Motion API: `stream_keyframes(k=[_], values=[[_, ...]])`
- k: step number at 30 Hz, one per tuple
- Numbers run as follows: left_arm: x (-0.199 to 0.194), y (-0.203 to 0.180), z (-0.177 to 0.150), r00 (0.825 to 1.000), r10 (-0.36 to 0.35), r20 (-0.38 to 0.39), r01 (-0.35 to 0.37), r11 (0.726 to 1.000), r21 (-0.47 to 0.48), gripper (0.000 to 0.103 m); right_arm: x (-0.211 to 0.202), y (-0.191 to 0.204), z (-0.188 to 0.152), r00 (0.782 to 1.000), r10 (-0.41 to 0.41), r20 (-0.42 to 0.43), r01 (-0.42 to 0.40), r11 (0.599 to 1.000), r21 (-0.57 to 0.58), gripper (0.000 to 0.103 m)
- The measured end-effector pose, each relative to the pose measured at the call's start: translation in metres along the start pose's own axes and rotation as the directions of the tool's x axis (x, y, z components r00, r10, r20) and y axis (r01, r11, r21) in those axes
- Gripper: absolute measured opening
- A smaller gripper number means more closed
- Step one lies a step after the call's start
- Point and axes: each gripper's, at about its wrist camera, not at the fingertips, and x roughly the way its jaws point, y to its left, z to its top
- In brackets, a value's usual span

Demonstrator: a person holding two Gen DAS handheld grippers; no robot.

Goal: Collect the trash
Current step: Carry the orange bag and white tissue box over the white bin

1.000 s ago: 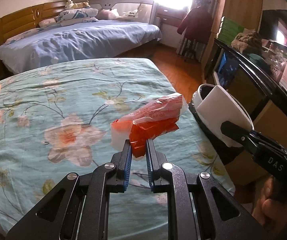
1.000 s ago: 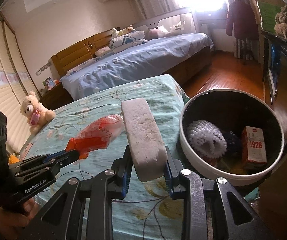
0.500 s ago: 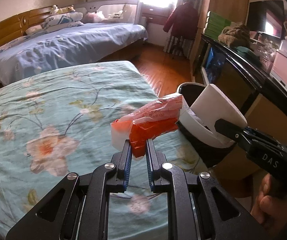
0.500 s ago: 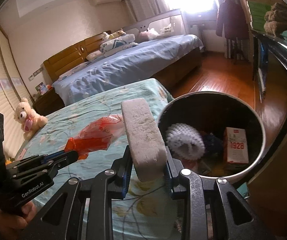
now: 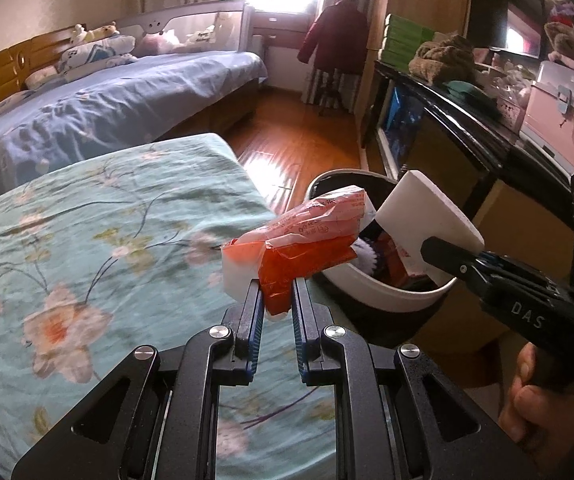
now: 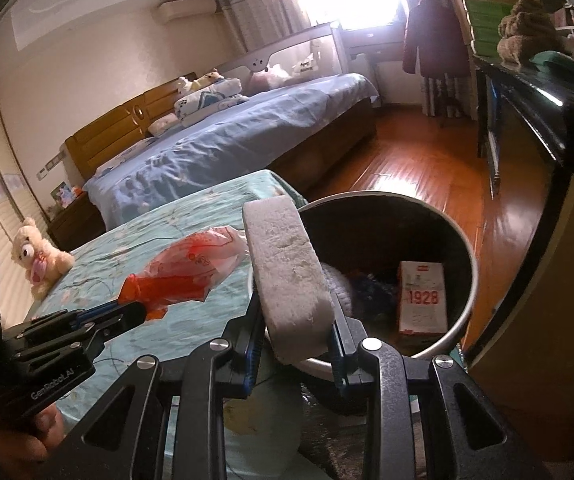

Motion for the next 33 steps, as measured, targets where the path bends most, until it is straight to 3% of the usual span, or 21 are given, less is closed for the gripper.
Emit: stream_keyframes(k=[17,33], values=[[0.023,-0.028,0.012,0.999,-0.026,-0.024,0.028,0.998,0.050,0.013,0.000,-0.036,0.006,0.998,-0.065,0.000,0.065,0.997,0.045,0.029],[0.037,-0.045,0.024,0.999,-0.030,-0.036,0.033,0.996,0.078,0.013,0.007,-0.048,0.010,0.997,-0.076,-0.022,0.077,0.996,0.055,0.029]])
